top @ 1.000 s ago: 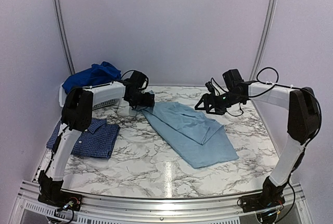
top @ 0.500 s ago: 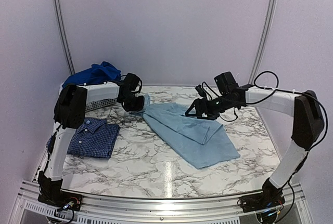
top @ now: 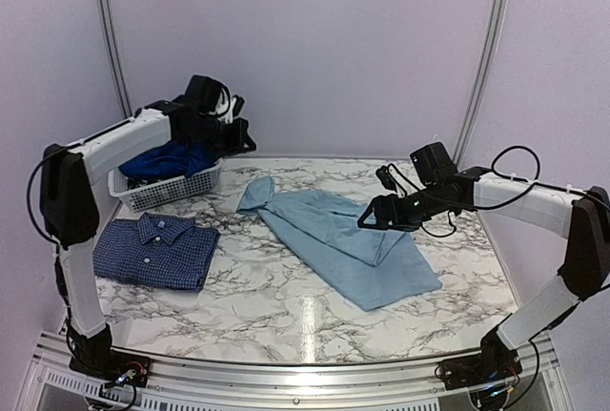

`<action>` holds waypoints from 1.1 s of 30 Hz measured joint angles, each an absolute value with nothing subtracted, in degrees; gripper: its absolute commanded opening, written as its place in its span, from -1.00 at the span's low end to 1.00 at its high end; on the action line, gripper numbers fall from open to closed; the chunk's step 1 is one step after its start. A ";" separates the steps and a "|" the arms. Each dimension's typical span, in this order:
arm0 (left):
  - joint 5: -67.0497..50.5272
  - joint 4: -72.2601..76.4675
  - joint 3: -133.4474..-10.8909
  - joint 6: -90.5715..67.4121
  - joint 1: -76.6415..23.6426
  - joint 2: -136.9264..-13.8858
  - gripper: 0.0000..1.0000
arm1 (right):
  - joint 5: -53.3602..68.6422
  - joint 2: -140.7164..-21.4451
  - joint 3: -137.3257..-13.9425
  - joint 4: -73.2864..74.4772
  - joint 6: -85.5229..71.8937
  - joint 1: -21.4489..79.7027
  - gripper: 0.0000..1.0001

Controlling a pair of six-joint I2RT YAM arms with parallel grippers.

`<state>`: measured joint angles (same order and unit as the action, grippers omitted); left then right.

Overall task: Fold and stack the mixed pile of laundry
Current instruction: Pick up the crumpled T-shirt from the center of the board.

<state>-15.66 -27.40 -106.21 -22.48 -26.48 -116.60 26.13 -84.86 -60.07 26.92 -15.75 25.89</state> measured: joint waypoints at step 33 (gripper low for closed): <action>3.16 -31.53 -106.10 -23.24 -32.25 -124.20 0.32 | 18.65 -107.53 -76.09 38.22 -3.22 22.26 0.79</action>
